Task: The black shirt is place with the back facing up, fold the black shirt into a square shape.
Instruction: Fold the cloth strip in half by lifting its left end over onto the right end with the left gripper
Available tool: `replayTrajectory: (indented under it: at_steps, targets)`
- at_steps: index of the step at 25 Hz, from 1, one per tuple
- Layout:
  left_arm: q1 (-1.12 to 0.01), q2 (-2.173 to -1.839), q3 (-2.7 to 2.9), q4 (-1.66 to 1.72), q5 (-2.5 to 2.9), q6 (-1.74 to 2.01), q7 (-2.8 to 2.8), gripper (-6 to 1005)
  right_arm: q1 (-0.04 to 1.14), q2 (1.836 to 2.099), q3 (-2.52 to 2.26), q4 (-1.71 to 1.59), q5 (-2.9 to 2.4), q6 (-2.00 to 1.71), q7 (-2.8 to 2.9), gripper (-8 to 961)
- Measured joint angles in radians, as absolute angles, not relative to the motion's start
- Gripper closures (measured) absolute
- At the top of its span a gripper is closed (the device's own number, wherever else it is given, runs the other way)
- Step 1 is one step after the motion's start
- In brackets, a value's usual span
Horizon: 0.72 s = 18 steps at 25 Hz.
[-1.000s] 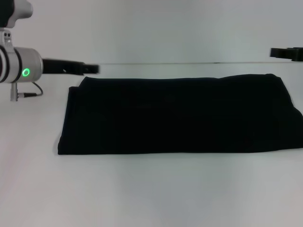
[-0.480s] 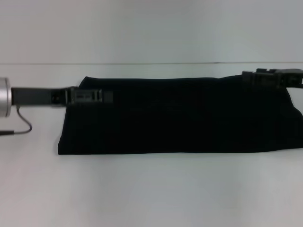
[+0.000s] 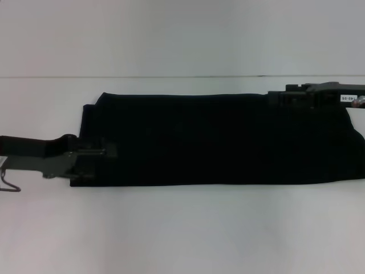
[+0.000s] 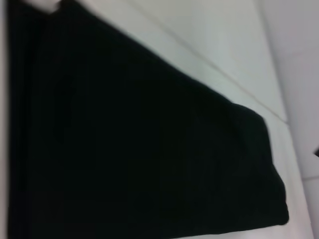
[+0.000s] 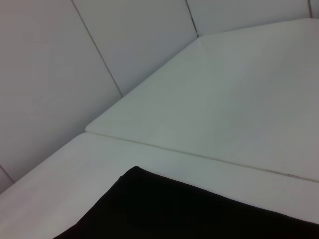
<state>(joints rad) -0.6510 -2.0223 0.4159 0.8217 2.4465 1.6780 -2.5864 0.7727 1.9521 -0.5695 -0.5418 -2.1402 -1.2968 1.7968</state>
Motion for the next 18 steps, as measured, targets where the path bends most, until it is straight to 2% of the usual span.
replayTrajectory:
  at_steps: [6, 18]
  targets:
    - [-0.671, -2.003, 0.352, 0.737, 2.464, 1.657, -2.751, 97, 0.791, 1.953, -0.578, -0.542, -2.141, -1.291, 1.796, 176]
    - [-0.668, -1.996, 0.301, 0.654, 2.496, 1.628, -2.922, 100, 0.810, 1.953, -0.597, -0.546, -2.137, -1.275, 1.797, 178]
